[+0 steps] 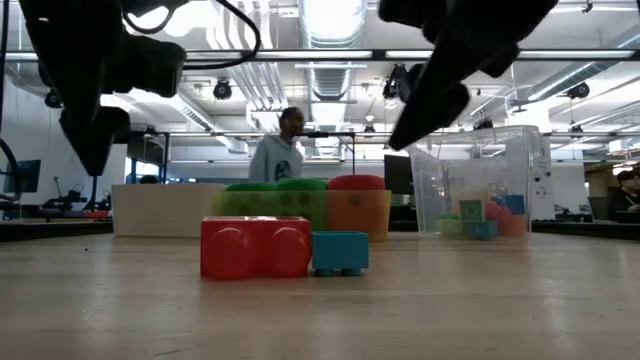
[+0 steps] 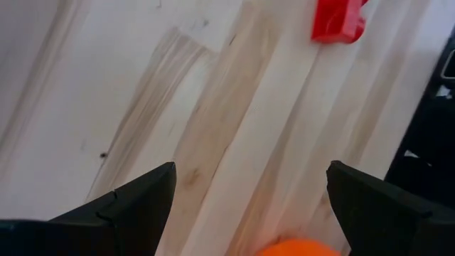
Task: Pick & Place Toys
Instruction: Put the blue game piece into the transparent bin
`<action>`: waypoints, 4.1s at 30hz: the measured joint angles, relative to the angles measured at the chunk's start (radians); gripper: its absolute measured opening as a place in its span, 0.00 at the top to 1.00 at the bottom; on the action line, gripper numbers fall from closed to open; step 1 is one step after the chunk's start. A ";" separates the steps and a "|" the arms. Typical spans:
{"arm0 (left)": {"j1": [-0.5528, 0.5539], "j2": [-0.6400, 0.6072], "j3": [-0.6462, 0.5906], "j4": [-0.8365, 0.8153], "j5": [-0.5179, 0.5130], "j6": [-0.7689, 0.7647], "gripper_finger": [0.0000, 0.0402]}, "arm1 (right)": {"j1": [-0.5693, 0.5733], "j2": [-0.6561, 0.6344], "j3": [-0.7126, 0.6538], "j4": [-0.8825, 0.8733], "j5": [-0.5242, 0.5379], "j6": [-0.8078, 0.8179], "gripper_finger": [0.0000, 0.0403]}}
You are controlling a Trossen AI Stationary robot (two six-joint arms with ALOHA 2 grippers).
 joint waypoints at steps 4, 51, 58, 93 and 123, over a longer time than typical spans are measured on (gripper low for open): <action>-0.002 0.000 0.000 -0.023 0.000 -0.008 0.13 | 0.000 0.117 0.115 -0.015 -0.026 -0.084 0.10; -0.035 0.000 -0.002 -0.016 0.001 -0.068 0.13 | -0.032 0.433 0.347 -0.192 0.008 -0.213 0.68; -0.035 0.000 0.001 -0.011 0.004 -0.069 0.13 | -0.034 0.367 0.347 -0.263 0.007 -0.216 0.68; 0.058 0.003 0.166 0.098 -0.031 -0.134 0.13 | -0.805 -0.357 0.251 -0.847 0.054 0.005 0.68; 0.099 0.003 0.153 0.085 -0.034 -0.251 0.13 | -1.078 -0.065 0.063 -0.775 -0.127 -0.451 0.68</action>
